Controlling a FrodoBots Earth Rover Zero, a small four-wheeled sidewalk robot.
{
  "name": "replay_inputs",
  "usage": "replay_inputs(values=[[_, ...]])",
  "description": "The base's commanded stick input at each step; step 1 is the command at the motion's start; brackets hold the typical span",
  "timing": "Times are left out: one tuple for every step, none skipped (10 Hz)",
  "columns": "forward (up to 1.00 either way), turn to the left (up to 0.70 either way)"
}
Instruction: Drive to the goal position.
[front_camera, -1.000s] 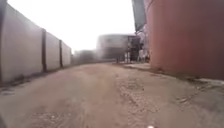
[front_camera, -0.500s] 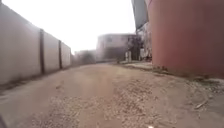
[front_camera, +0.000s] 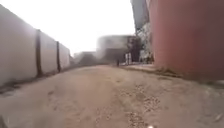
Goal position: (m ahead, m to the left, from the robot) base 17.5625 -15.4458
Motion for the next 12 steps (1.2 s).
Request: replay_inputs(values=[[0.5, 0.01], [0.5, 0.01], [0.5, 0.01], [0.5, 0.01], [0.5, 0.01], [0.5, 0.01], [0.5, 0.01], [0.5, 0.01], [0.5, 0.01], [0.5, 0.01], [0.5, 0.01], [0.5, 0.01]])
